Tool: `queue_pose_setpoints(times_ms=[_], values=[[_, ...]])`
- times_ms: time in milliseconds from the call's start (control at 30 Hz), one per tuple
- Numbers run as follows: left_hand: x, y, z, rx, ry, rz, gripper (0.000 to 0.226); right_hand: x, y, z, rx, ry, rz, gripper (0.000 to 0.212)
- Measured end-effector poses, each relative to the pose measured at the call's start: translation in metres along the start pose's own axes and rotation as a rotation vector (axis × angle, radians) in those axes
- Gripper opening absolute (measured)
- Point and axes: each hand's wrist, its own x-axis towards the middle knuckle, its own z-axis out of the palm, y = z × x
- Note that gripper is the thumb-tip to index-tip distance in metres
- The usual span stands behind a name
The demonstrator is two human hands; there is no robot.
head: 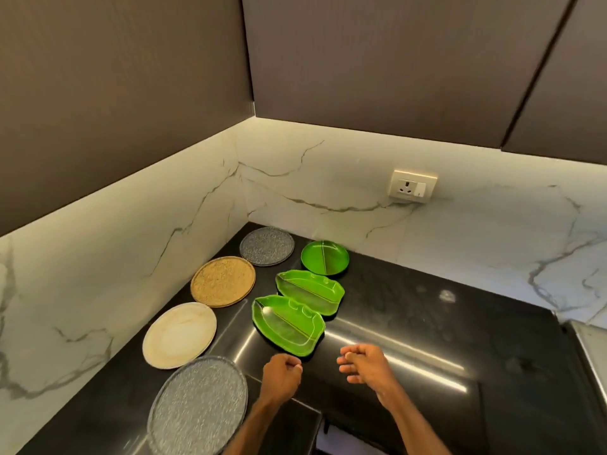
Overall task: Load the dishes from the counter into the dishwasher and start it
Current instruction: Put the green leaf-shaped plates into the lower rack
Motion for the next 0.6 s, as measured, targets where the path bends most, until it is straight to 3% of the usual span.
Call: queue_pose_setpoints(times_ms=[133, 267, 333, 433, 500, 600], values=[[0.055, -0.008, 0.006, 0.106, 0.129, -0.159, 0.026, 0.067, -0.011, -0.007, -0.039, 0.016, 0.012, 0.014], [0.125, -0.033, 0.019, 0.024, 0.200, -0.284, 0.073, 0.133, -0.017, -0.004, -0.080, 0.050, 0.023, 0.016], [0.162, -0.055, 0.029, -0.020, 0.251, -0.336, 0.084, 0.164, -0.016, 0.003, -0.098, 0.066, 0.045, 0.014], [0.168, -0.043, 0.027, -0.088, 0.318, -0.404, 0.074, 0.202, -0.016, 0.014, -0.053, 0.133, 0.076, 0.022], [0.169, -0.044, 0.027, -0.162, 0.341, -0.465, 0.058, 0.218, -0.022, 0.021, -0.010, 0.190, 0.100, 0.030], [0.151, -0.030, 0.015, -0.282, 0.344, -0.460, 0.034, 0.228, -0.036, 0.031, 0.019, 0.259, 0.091, 0.026]])
